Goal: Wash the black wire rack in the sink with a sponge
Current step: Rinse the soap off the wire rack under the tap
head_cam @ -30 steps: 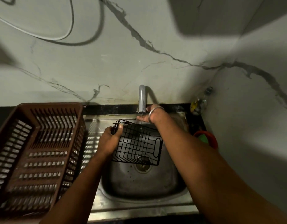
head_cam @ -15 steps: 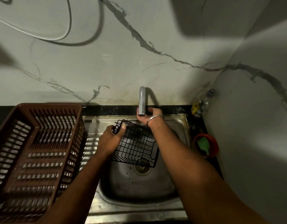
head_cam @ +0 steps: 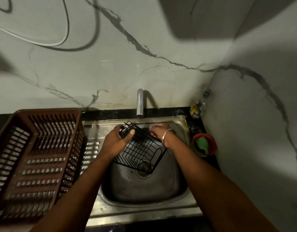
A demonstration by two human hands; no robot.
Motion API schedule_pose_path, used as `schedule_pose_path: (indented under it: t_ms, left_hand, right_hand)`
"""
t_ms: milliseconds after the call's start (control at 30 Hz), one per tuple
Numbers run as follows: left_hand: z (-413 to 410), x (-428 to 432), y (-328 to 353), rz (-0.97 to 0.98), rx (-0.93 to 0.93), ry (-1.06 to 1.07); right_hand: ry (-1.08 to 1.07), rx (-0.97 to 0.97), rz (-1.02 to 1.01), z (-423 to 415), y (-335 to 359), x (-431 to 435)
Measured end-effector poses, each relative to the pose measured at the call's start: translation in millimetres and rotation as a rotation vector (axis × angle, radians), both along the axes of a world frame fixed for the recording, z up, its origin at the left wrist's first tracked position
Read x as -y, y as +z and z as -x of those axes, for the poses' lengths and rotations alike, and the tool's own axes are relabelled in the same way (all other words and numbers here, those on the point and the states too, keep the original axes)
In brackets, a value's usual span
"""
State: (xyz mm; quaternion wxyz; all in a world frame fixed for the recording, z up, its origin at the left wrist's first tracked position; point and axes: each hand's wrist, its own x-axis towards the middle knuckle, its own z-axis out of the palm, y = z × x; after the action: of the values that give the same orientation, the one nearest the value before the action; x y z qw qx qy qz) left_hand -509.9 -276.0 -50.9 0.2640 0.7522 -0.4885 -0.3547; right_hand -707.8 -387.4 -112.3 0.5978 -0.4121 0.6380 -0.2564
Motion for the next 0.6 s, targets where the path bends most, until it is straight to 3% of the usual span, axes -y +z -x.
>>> schedule_pose_path:
  t_ms: [167,233,300,400,500,600]
  left_hand:
    - [11,2,17,0.001,0.157,-0.139]
    - [13,1,19,0.009,0.228,-0.196]
    - [17,0,31,0.019,0.308,-0.279]
    - [22,-15,47,0.106,0.417,-0.417]
    - [18,-28,50,0.15,0.486,-0.574]
    - [11,-39,54,0.218,0.515,-0.669]
  right_hand:
    - [0.002,0.0,-0.149,8,3,-15]
    - [0.021,0.005,-0.148,12,-8,-18]
    - [-0.065,-0.034,-0.115,9,26,-37]
    - [-0.127,0.119,-0.299,25,36,-55]
    - [-0.094,0.036,-0.521,47,19,-63]
    - [-0.018,0.059,-0.56,60,-12,-55]
